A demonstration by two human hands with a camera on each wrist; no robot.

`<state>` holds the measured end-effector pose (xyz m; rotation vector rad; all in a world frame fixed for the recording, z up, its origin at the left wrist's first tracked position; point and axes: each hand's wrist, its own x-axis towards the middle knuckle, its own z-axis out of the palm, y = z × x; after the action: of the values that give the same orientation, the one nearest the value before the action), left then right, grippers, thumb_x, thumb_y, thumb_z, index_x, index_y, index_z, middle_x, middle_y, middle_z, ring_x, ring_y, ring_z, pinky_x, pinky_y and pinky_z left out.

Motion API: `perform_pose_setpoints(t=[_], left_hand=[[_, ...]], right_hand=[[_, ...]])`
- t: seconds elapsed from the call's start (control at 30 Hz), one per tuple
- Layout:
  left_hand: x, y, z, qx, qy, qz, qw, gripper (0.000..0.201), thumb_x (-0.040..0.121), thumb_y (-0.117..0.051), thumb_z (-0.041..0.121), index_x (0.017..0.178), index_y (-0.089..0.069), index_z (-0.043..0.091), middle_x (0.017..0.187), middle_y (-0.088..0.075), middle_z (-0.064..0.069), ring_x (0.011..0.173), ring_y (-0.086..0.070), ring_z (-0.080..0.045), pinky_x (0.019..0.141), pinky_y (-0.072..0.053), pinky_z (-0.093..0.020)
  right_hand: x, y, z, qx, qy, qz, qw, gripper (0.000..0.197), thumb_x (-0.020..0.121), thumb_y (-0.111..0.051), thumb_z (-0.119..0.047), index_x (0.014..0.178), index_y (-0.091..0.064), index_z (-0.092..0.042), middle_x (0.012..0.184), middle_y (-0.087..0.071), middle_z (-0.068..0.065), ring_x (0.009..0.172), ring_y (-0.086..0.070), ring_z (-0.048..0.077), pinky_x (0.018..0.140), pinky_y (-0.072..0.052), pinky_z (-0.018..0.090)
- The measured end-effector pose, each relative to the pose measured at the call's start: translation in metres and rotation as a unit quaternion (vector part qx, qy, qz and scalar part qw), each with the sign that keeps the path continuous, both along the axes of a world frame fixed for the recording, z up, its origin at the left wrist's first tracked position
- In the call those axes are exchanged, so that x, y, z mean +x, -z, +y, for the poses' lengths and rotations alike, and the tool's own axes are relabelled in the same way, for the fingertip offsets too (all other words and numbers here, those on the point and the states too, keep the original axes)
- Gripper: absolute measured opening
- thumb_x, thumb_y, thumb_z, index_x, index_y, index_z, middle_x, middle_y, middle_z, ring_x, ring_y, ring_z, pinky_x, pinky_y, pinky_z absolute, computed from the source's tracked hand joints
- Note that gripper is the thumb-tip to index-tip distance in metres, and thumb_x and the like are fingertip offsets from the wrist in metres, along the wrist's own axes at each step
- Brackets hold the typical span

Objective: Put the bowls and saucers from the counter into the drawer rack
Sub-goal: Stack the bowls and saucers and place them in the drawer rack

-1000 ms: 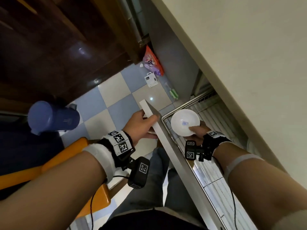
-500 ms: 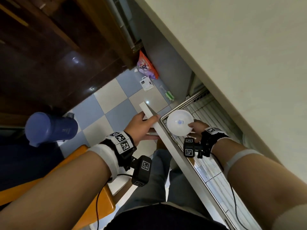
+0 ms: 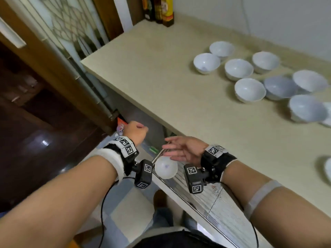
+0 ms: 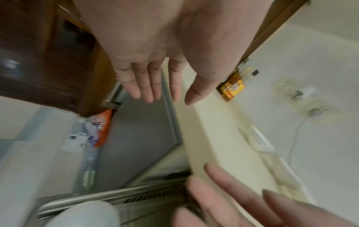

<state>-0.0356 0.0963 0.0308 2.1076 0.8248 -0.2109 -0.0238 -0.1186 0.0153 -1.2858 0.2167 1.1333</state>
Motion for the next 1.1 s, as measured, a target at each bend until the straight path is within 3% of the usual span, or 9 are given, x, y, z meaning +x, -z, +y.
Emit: perform_pose_setpoints(t=[0.13, 0.27, 0.53, 0.6, 0.67, 0.77, 0.83, 0.97, 1.1], left_hand=[[0.043, -0.038, -0.044, -0.102, 0.066, -0.007, 0.993, 0.012, 0.082, -0.064, 0.020, 0.071, -0.062, 0.016, 0.074, -0.060, -0.011, 0.077, -0.058, -0.024, 0.071, -0.043, -0.033], [0.070, -0.059, -0.090, -0.193, 0.100, 0.005, 0.976, 0.014, 0.094, -0.057, 0.011, 0.080, -0.060, 0.014, 0.083, -0.061, -0.007, 0.081, -0.062, -0.020, 0.069, -0.045, -0.028], [0.140, -0.064, -0.131, -0.267, 0.109, 0.040, 0.957, 0.015, 0.097, -0.053, 0.009, 0.083, -0.055, 0.014, 0.086, -0.057, -0.007, 0.077, -0.064, -0.021, 0.073, -0.047, -0.032], [0.170, -0.061, -0.128, -0.286, 0.093, 0.036, 0.953, 0.005, 0.098, -0.054, 0.008, 0.102, -0.056, 0.010, 0.097, -0.054, -0.010, 0.085, -0.066, -0.028, 0.080, -0.048, -0.039], [0.203, -0.054, -0.123, -0.311, 0.066, 0.036, 0.947, 0.044, 0.097, -0.055, 0.008, 0.138, -0.041, 0.012, 0.115, -0.050, -0.015, 0.103, -0.065, -0.038, 0.085, -0.049, -0.044], [0.249, -0.042, -0.113, -0.332, 0.051, 0.037, 0.941, 0.070, 0.095, -0.058, 0.011, 0.155, -0.021, 0.016, 0.133, -0.047, -0.023, 0.112, -0.064, -0.043, 0.085, -0.054, -0.046], [0.274, -0.032, -0.108, -0.345, 0.048, 0.037, 0.937, 0.071, 0.094, -0.060, 0.016, 0.155, -0.023, 0.017, 0.134, -0.049, -0.024, 0.107, -0.067, -0.041, 0.086, -0.057, -0.046], [0.302, -0.018, -0.107, -0.326, 0.098, 0.000, 0.940, 0.045, 0.100, -0.051, 0.013, 0.142, -0.043, -0.001, 0.094, -0.059, -0.010, 0.093, -0.065, -0.030, 0.067, -0.060, -0.032], [0.317, -0.013, -0.101, -0.366, 0.079, -0.012, 0.927, 0.038, 0.092, -0.046, -0.008, 0.128, -0.055, 0.000, 0.110, -0.064, -0.024, 0.087, -0.070, -0.035, 0.070, -0.060, -0.037]], right_hand=[[0.026, -0.055, -0.052, -0.017, 0.138, -0.083, 0.987, 0.032, 0.093, -0.055, -0.018, 0.122, -0.065, -0.011, 0.114, -0.073, 0.008, 0.103, -0.072, 0.028, 0.095, -0.053, 0.037], [0.038, -0.073, -0.117, -0.075, 0.283, -0.101, 0.951, 0.021, 0.089, -0.059, -0.017, 0.107, -0.067, -0.009, 0.092, -0.068, 0.008, 0.078, -0.070, 0.025, 0.074, -0.054, 0.031], [0.072, -0.074, -0.169, -0.132, 0.393, -0.085, 0.906, 0.013, 0.095, -0.053, -0.013, 0.106, -0.058, -0.009, 0.109, -0.062, 0.014, 0.088, -0.071, 0.033, 0.077, -0.059, 0.041], [0.090, -0.071, -0.163, -0.147, 0.409, -0.079, 0.897, 0.017, 0.095, -0.053, -0.013, 0.111, -0.056, -0.009, 0.112, -0.060, 0.015, 0.092, -0.071, 0.035, 0.079, -0.059, 0.044], [0.109, -0.067, -0.155, -0.153, 0.432, -0.068, 0.886, 0.025, 0.095, -0.054, -0.012, 0.119, -0.052, -0.007, 0.110, -0.060, 0.015, 0.093, -0.072, 0.037, 0.081, -0.059, 0.048], [0.138, -0.063, -0.144, -0.170, 0.473, -0.051, 0.863, 0.023, 0.095, -0.053, -0.010, 0.116, -0.048, -0.002, 0.107, -0.061, 0.019, 0.083, -0.073, 0.037, 0.077, -0.060, 0.049], [0.155, -0.055, -0.141, -0.201, 0.491, -0.045, 0.846, 0.026, 0.093, -0.052, -0.007, 0.117, -0.047, -0.001, 0.103, -0.066, 0.025, 0.082, -0.074, 0.041, 0.079, -0.060, 0.053], [0.169, -0.044, -0.138, -0.234, 0.517, -0.036, 0.823, 0.032, 0.086, -0.048, 0.002, 0.117, -0.043, -0.006, 0.103, -0.065, 0.028, 0.082, -0.073, 0.044, 0.080, -0.060, 0.054], [0.165, -0.048, -0.127, -0.221, 0.558, -0.048, 0.799, 0.032, 0.086, -0.046, 0.004, 0.114, -0.047, -0.012, 0.118, -0.056, 0.026, 0.083, -0.071, 0.045, 0.075, -0.062, 0.050]])
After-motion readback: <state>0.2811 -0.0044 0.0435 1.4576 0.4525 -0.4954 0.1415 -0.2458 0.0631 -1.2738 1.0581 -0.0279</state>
